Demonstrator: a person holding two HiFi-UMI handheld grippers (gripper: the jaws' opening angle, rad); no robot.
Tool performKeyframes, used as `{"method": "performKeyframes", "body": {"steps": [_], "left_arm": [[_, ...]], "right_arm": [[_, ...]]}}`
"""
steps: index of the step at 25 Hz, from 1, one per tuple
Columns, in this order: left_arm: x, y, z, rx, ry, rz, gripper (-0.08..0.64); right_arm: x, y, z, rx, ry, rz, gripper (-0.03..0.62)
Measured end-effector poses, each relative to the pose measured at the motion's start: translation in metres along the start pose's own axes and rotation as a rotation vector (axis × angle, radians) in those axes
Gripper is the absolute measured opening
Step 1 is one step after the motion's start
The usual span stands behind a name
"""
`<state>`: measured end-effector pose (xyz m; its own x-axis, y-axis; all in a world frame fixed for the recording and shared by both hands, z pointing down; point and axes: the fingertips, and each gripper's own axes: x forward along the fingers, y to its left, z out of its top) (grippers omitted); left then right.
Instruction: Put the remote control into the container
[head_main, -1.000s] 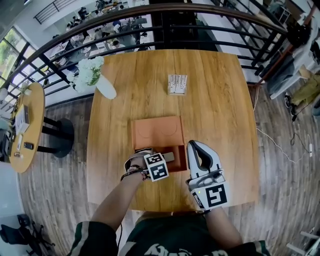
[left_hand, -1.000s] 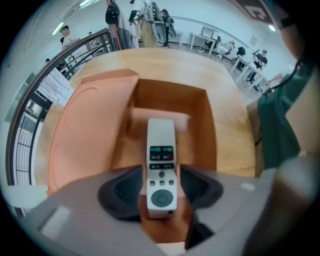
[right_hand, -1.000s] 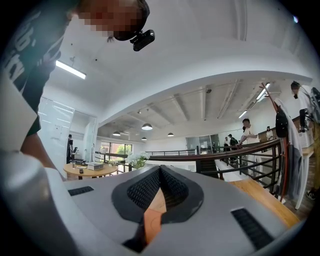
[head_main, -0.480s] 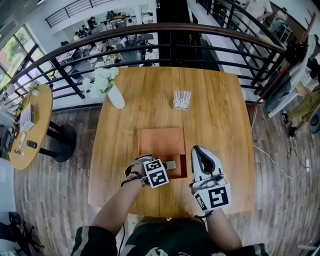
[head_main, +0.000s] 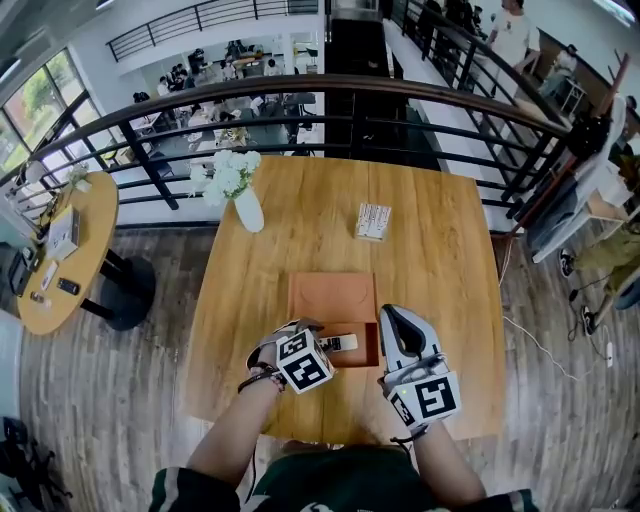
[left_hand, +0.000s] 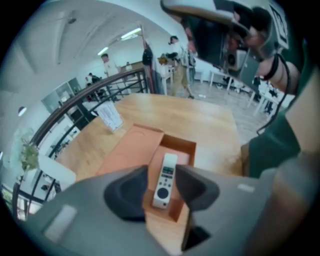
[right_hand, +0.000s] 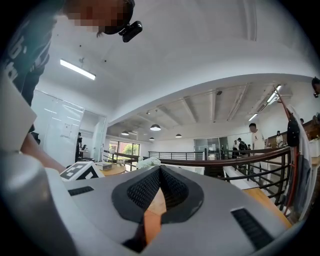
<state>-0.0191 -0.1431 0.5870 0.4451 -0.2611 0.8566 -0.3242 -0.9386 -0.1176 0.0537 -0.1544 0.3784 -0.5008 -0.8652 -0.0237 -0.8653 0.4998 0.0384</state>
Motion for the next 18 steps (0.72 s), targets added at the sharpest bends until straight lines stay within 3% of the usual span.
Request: {"method": "performKeyframes", "body": {"steps": [6, 14, 18], "left_arm": [[-0.053, 0.011, 0.030, -0.023, -0.173, 0.113, 0.130], [-0.112, 0.009, 0.050, -0.052, -0.375, 0.172, 0.063], [-0.123, 0.011, 0.046, -0.036, -0.411, 0.202, 0.006]], "right_arm": [[0.005, 0.020, 0.003, 0.000, -0.001, 0.038, 0.017], [0.010, 0.034, -0.001, -0.018, 0.018, 0.038, 0.017], [0.007, 0.041, -0.001, -0.027, 0.023, 0.031, 0.017]]}}
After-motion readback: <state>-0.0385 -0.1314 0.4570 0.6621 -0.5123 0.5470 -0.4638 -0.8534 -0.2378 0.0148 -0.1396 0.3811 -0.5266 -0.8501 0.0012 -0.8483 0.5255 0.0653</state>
